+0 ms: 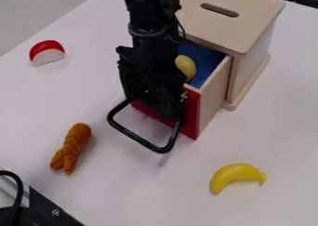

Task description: Close the drawer

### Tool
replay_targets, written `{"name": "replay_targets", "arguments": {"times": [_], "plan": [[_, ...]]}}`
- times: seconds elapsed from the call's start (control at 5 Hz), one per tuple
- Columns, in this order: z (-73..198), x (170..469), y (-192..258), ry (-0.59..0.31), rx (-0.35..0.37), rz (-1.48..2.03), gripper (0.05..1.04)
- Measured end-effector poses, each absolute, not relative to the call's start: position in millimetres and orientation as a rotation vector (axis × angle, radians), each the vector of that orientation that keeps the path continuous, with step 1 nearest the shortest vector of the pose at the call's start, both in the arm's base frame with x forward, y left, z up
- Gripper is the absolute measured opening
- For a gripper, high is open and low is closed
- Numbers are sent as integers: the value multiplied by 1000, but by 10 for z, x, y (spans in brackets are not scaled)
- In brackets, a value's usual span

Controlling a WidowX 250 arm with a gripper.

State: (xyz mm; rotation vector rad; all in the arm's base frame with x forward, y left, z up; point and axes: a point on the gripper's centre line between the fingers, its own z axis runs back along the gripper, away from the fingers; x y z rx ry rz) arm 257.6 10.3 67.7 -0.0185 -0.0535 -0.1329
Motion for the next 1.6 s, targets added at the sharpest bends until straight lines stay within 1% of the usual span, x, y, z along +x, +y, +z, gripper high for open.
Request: {"name": "replay_targets", "arguments": {"times": [0.4,0.8,1.0,1.2,1.4,1.6], "plan": [[695,2848,55,-84,-7,-88,987],[749,3217,-76,-140,1,-77,987],[763,3357,-73,-183,30,-83,987],[694,3394,-64,-192,44,-96,987],[686,3432,-58,-220,53,-104,987],[692,3430,-60,-226,51,-103,987]]}}
